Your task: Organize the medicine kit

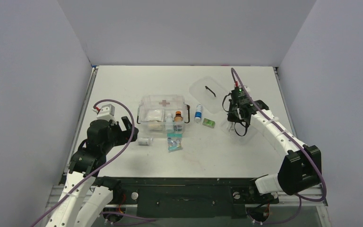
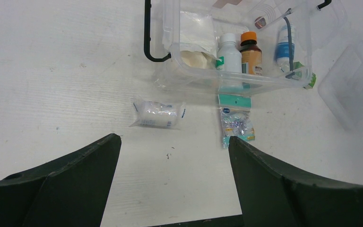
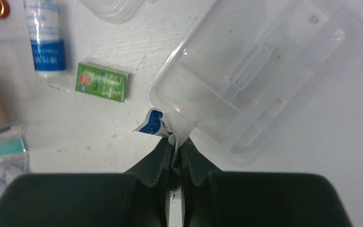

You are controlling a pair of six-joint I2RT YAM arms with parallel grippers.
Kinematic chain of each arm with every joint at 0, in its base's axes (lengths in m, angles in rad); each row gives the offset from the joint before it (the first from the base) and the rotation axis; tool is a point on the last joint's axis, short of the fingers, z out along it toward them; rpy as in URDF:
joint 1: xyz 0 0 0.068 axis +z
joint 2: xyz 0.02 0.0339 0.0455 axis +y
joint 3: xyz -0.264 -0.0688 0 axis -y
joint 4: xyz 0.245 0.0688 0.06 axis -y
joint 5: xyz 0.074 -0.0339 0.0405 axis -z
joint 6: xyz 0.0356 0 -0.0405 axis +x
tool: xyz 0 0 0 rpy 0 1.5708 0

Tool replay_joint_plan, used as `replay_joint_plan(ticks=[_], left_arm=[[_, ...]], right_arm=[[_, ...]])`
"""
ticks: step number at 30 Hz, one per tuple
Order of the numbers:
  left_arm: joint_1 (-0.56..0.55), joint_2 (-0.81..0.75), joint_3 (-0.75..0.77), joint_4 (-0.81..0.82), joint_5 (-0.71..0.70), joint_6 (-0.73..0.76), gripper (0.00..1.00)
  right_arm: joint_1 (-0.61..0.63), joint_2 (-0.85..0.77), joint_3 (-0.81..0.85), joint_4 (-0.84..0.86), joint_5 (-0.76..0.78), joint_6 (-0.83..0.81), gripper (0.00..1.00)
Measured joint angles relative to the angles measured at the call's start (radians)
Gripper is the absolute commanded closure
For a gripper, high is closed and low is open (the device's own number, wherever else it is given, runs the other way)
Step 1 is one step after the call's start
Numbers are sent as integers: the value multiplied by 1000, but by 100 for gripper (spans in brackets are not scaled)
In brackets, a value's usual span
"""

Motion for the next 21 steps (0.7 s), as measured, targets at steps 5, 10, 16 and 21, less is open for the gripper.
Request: replay_joint_plan(ticks=[5,10,16,21], left_arm=[[0,0,0,0,0,0,17],[0,-4,0,0,0,0,17],[0,-6,0,0,0,0,17],[0,-7,0,0,0,0,17]], right_arm=[[-65,0,2,45,40,129,100],[-109,2,2,93,89,248,100],[-155,48,10,126,142,377,100],[-188,111,21,139,159,459,100]])
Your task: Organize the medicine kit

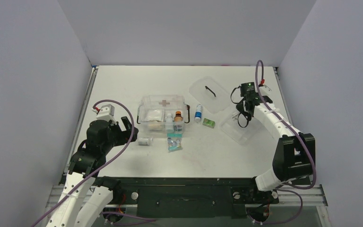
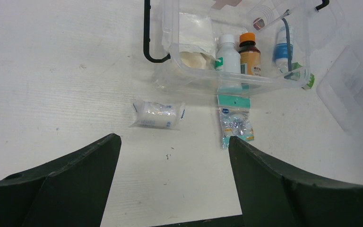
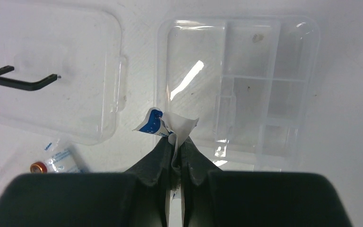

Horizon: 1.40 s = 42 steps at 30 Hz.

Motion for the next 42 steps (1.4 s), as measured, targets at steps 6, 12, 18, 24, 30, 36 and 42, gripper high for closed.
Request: replay_joint_plan(ticks=[6,12,18,24,30,36,42], left_arm=[[0,-2,0,0,0,0,17],[0,-3,0,0,0,0,17],[2,-2,0,0,0,0,17],[2,-3,0,0,-1,0,17],[2,-3,0,0,-1,0,17],[2,-3,0,0,-1,0,17],[2,-4,0,0,-1,0,17]], right_arm=[[-51,87,26,9,0,61,100],[-68,161,34,17,-3,84,100],[-70,219,40,37,-15,89,100],[-79,267,50,55,-28,93,100],[-88,300,52,61,-43,96,96],[-96,316,54,69,-55,97,80],[-97,316,54,67,-55,91,71]])
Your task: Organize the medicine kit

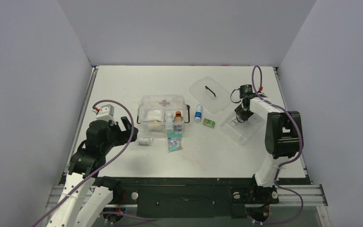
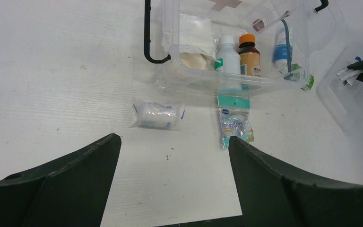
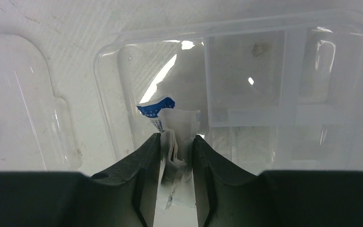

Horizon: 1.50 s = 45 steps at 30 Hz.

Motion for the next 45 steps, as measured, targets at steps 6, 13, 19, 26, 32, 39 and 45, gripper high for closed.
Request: replay_joint_plan(ticks=[6,13,19,26,32,39,45], left_arm=[[0,-2,0,0,0,0,17],[1,-6,0,0,0,0,17],[1,-8,0,0,0,0,17],[1,-8,0,0,1,0,14],[1,-9,0,0,1,0,14],[1,-8,0,0,1,0,14],[1,-7,0,0,1,0,14]], right_arm=[[0,-6,2,-15,5,-12,65],[0,-63,33,-63,32,-42,57],[0,-168,65,-107,62,-98,46],[2,-325,66,-123,29,-243,45],[90,-421,67,-123,4,-336,46],[290,-402,104,-127,0,-346,47],[398,-260,154,-79,0,-297,48]])
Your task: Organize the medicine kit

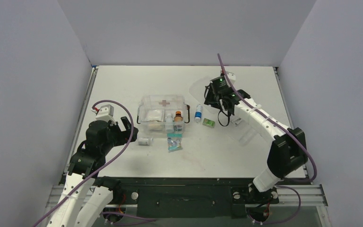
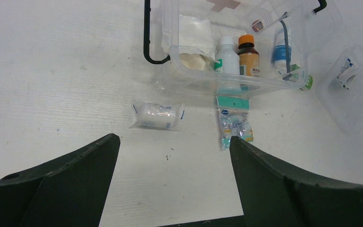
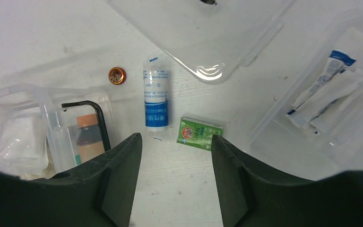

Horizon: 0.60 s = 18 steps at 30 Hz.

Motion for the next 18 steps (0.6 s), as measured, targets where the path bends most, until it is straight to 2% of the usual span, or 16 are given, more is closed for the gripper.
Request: replay_joint_plan(ticks=[10,18], left_arm=[[0,1,0,0,0,0,15],[2,6,0,0,0,0,14]], right_arm=[[36,271,72,84,-76,32,49],[36,379,116,122,-101,28,54]])
